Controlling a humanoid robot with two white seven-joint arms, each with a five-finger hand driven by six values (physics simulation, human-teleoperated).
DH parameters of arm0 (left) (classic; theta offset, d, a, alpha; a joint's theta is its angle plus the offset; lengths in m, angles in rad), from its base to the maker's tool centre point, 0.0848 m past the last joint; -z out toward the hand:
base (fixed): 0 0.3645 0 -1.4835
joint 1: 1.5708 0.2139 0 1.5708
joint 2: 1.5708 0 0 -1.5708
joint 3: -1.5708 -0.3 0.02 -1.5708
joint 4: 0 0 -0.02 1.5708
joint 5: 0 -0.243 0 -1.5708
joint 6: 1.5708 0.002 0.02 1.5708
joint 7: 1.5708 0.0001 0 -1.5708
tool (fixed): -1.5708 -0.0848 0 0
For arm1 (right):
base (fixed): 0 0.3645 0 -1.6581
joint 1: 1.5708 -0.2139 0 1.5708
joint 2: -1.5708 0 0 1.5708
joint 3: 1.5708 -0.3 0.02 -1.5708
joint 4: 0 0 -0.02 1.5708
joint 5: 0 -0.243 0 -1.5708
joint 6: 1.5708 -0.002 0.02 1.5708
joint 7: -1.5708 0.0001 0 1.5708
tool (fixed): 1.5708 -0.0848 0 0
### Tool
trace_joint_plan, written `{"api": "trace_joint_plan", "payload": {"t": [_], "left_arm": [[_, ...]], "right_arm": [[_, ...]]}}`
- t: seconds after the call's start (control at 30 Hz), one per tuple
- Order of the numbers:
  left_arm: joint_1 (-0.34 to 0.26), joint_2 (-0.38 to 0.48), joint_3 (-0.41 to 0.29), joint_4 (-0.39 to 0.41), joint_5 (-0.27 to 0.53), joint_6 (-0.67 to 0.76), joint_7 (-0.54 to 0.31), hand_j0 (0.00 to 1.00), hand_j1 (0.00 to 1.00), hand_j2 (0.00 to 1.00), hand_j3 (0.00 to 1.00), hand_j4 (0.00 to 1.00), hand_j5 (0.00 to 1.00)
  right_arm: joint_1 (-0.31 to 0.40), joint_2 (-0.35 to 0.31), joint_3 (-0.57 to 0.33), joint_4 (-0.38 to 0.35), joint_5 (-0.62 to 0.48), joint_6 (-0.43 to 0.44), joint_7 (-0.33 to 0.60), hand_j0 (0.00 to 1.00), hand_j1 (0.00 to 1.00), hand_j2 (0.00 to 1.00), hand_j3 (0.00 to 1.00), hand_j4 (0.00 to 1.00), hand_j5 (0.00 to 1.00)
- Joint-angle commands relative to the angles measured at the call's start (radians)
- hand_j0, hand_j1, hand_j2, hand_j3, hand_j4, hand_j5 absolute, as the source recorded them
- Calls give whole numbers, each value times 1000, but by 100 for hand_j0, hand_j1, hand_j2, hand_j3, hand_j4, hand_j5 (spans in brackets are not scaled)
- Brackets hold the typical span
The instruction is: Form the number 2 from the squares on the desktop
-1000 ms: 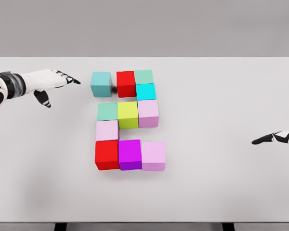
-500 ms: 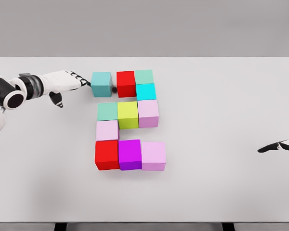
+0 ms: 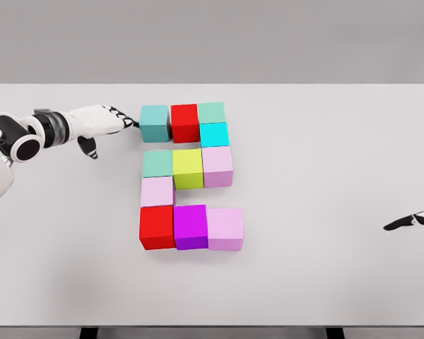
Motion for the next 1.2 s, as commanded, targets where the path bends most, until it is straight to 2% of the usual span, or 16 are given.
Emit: {"api": "trace_joint_plan", "payload": {"t": [0.0,0.13,0.17,0.23,0.37,0.83,0.9,0.93,0.97,1.0,1.03,1.07,1.13,1.17], "left_arm": [[0,4,1,-9,2,1,0,100,100,100,100,100,100],[3,6,1,-11,3,-12,0,100,100,100,100,100,100],[3,6,1,-11,3,-20,0,100,100,100,100,100,100],[2,7,2,-11,3,-21,0,100,100,100,100,100,100],[5,12,2,-9,2,-21,0,100,100,100,100,100,100],[0,40,6,-9,11,-25,0,100,100,100,100,100,100],[-8,62,18,-8,17,-81,0,100,100,100,100,100,100],[-9,101,53,-8,75,-173,0,100,100,100,100,100,100],[-5,125,108,-8,169,-238,0,100,100,100,100,100,100],[2,132,143,-3,265,-238,0,100,100,100,100,100,100],[9,167,165,0,414,-238,0,100,100,100,100,100,100],[12,208,164,1,571,-238,0,100,100,100,100,100,100],[61,253,167,3,810,-238,0,100,100,100,100,100,100],[90,276,167,3,882,-238,0,100,100,100,100,100,100]], "right_arm": [[2,-24,-44,1,-12,2,0,100,100,100,100,100,100],[8,-25,-54,1,-12,2,0,100,100,100,100,100,100],[23,-19,-48,-2,-7,2,0,100,100,100,100,100,100],[103,-25,-48,-2,-5,2,0,100,100,100,100,100,100],[98,-50,-107,1,-15,2,0,100,100,100,100,100,100],[102,-50,-122,3,-15,2,0,100,100,100,100,100,100],[99,-50,-122,3,-15,2,0,100,100,100,100,100,100],[94,-50,-142,1,-16,2,0,100,100,100,100,100,100],[97,-50,-169,3,-16,2,0,100,100,100,100,100,100],[105,-50,-169,1,-16,2,0,100,100,100,100,100,100],[106,-50,-165,3,-16,2,0,100,100,100,100,100,100],[108,-50,-160,1,-16,2,0,100,100,100,100,100,100],[120,-50,-160,1,-16,2,0,100,100,100,100,100,100],[120,-50,-162,1,-15,2,0,100,100,100,100,100,100]]}}
